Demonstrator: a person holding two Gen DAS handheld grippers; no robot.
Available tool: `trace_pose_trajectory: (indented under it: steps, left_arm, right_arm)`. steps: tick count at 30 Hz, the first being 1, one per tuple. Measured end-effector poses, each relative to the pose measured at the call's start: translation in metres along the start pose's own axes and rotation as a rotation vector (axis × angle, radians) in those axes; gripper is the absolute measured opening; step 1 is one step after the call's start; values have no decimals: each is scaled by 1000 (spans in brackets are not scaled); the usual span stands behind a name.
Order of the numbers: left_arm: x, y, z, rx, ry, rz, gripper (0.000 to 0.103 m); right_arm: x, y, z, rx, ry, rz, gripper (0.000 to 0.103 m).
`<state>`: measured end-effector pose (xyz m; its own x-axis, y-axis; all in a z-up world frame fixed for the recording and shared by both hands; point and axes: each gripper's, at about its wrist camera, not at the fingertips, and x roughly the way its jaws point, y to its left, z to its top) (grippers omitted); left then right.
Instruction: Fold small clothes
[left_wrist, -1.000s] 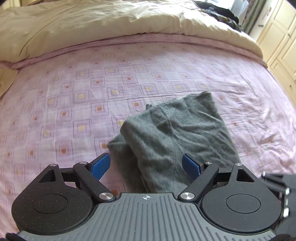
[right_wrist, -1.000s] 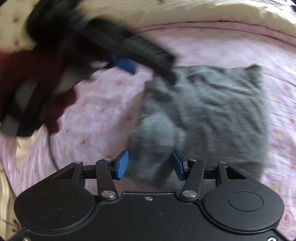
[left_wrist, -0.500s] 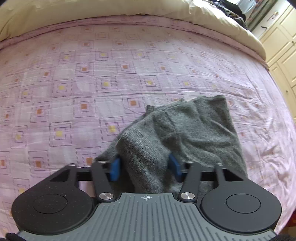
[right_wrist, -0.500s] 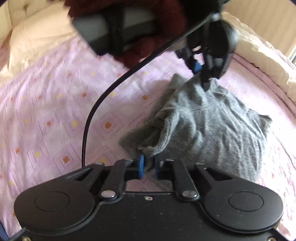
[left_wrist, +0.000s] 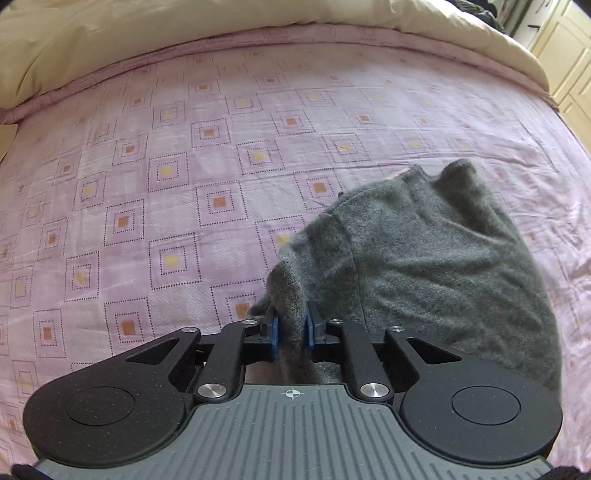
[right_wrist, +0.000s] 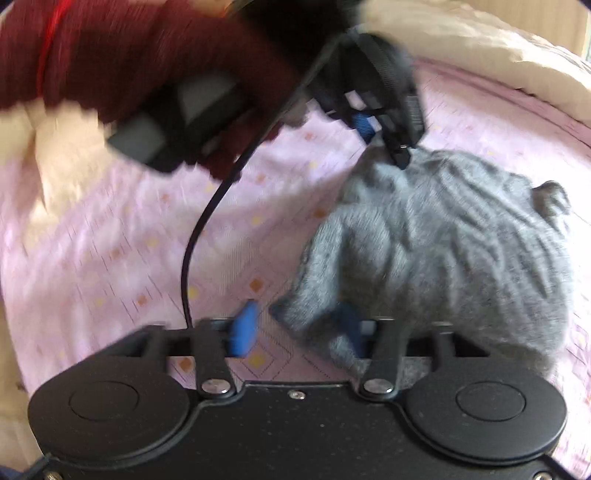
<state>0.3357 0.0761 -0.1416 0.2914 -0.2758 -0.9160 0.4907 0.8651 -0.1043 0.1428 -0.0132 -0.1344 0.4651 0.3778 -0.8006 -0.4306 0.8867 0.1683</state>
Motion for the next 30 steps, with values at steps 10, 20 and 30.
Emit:
trace_pose_trajectory:
  steps: [10, 20, 30]
  left_arm:
    - [-71, -1, -10, -42, -252, -23, 46]
    - [-76, -64, -71, 44, -254, -175, 47]
    - [-30, -66, -87, 46, -128, -201, 53]
  right_arm:
    - [-67, -75, -10, 272, -130, -86, 77]
    - [-69, -145, 2, 368, -145, -250, 77]
    - [0, -136, 53, 236, -101, -90, 78]
